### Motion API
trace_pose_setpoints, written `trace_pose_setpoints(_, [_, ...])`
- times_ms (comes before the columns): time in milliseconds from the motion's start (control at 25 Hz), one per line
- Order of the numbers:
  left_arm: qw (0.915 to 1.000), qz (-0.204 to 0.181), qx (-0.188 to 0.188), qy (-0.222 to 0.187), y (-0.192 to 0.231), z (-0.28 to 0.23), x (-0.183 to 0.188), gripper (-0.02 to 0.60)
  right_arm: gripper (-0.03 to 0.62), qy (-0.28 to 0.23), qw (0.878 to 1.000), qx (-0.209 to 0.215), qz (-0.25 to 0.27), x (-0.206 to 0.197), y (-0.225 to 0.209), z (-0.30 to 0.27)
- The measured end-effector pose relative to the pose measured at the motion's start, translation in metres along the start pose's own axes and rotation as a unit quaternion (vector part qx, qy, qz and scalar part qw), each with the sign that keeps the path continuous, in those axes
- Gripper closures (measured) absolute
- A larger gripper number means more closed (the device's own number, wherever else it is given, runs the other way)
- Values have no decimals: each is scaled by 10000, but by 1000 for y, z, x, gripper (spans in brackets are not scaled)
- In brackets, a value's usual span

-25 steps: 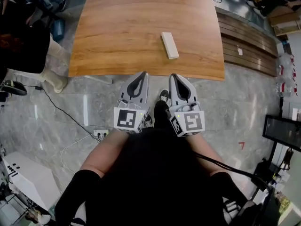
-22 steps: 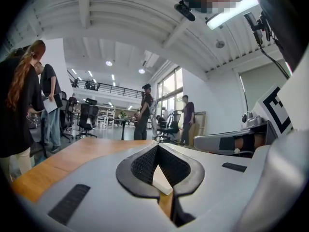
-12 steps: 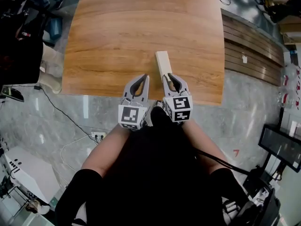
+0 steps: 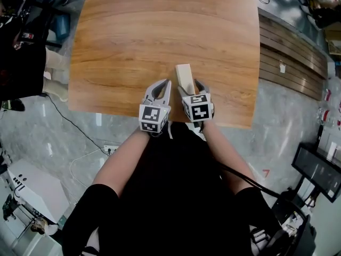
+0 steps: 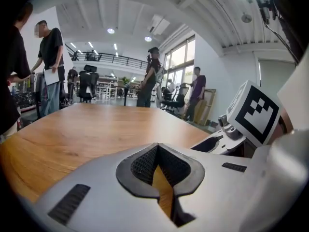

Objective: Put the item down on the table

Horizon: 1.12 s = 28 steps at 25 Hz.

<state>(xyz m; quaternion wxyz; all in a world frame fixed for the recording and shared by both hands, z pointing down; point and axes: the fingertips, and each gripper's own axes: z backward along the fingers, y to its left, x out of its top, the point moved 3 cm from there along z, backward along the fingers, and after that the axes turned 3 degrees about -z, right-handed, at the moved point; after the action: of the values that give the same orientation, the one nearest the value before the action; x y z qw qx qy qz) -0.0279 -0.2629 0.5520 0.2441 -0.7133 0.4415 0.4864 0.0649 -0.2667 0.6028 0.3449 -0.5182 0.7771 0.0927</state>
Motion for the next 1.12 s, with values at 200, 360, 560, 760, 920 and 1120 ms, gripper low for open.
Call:
trace_pose_setpoints(200, [9997,-54,-187,180,12,-12,-7,578,330,558,9981,45,-252,-8,2,-24])
trace_pose_setpoints(360, [9994,-5,-253,246,19,-16,-10,578,324,887,9958,29,-226,-13,10,-37])
trace_pose_setpoints(560, [9992,47,-336,234,26,-18,-10,578,326,995,9935,-515,194,-14,11,-42])
trace_pose_setpoints(760, [9989,72,-403,226,28,-17,-9,578,361,851,9934,-669,383,-13,9,-39])
trace_pose_setpoints(920, [9988,54,-455,181,31,-16,-5,578,375,515,9952,-747,357,0,8,-30])
trace_pose_setpoints(1120, [9989,5,-473,8,33,-11,11,578,376,-172,9952,-904,323,34,6,0])
